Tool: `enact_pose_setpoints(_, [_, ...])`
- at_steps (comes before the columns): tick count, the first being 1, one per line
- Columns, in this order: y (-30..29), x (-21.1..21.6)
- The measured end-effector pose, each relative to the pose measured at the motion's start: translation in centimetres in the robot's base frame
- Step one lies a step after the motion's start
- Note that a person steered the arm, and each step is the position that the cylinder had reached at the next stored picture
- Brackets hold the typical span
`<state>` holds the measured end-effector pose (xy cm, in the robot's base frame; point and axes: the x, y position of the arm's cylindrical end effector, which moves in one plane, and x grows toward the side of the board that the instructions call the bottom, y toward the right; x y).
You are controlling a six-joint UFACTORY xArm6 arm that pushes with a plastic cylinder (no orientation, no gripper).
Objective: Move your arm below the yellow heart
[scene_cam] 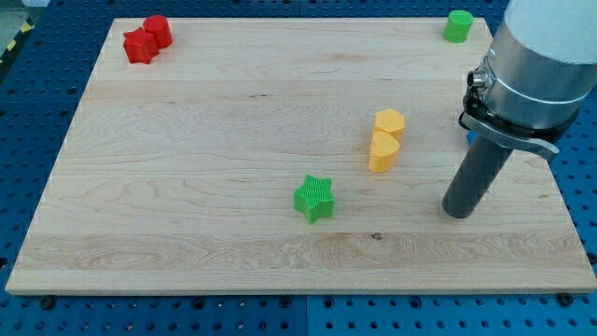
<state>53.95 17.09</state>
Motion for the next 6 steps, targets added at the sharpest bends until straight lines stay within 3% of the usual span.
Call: enact_pose_setpoints(6, [0.0, 2.2])
